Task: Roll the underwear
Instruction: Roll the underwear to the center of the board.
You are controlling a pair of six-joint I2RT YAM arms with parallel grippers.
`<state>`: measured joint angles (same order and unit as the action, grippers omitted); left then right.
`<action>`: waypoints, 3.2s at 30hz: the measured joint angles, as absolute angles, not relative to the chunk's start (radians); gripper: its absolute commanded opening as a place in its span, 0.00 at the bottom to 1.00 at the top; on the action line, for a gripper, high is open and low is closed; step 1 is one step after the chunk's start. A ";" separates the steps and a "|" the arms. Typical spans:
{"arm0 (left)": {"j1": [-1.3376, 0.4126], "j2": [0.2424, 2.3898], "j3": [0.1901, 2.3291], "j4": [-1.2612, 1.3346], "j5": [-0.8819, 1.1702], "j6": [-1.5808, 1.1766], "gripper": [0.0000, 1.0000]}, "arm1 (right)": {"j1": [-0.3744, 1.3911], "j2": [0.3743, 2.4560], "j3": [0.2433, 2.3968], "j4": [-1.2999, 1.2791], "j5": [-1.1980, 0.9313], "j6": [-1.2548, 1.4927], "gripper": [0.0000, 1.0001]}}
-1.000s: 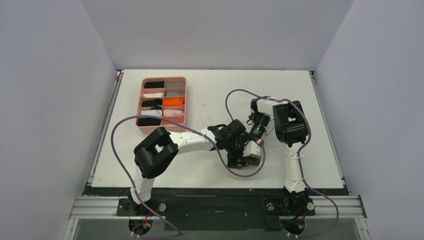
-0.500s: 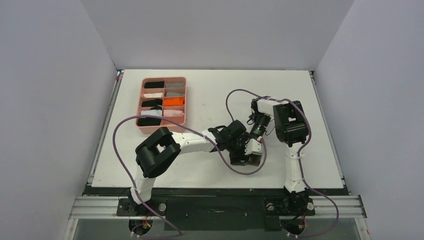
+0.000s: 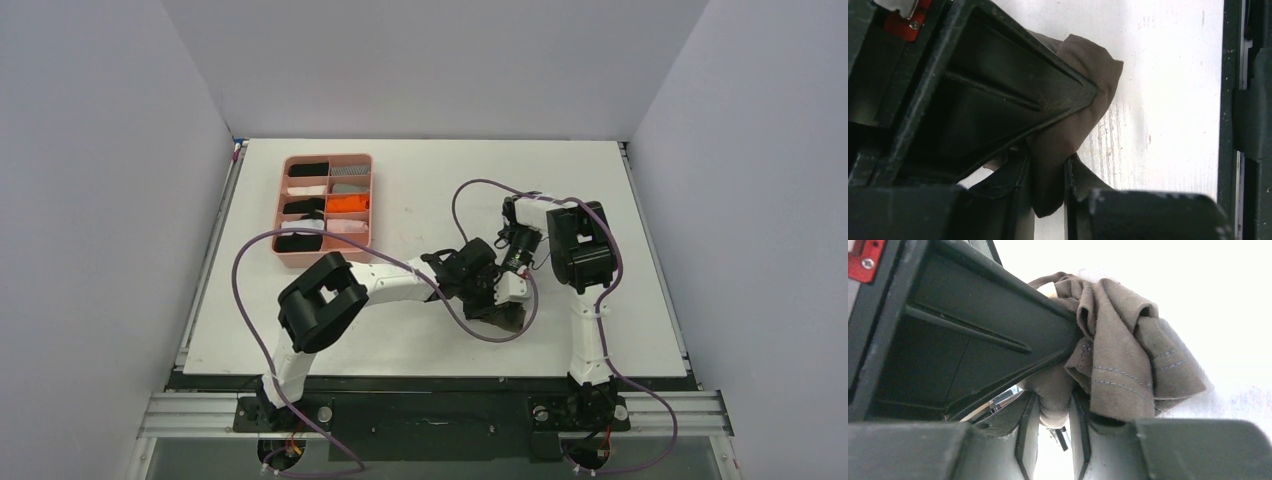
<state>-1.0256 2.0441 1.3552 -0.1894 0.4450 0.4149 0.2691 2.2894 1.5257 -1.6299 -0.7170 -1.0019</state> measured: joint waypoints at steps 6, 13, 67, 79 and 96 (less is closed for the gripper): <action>-1.025 2.062 1.393 -0.227 0.449 0.387 0.00 | 0.258 2.283 1.532 -1.620 -0.701 -0.975 0.35; -1.025 2.063 1.395 -0.235 0.441 0.372 0.00 | 0.228 2.266 1.555 -1.605 -0.694 -0.956 0.38; -0.918 2.492 2.059 -0.865 0.849 0.044 0.00 | -0.143 1.775 1.230 -0.993 -0.427 -0.534 0.41; -0.875 2.580 2.114 -0.898 1.011 -0.088 0.00 | -0.332 1.595 1.002 -0.894 -0.390 -0.617 0.43; -0.847 2.648 2.151 -0.924 1.132 -0.157 0.00 | 0.048 1.039 0.749 -0.900 -0.328 -0.739 0.48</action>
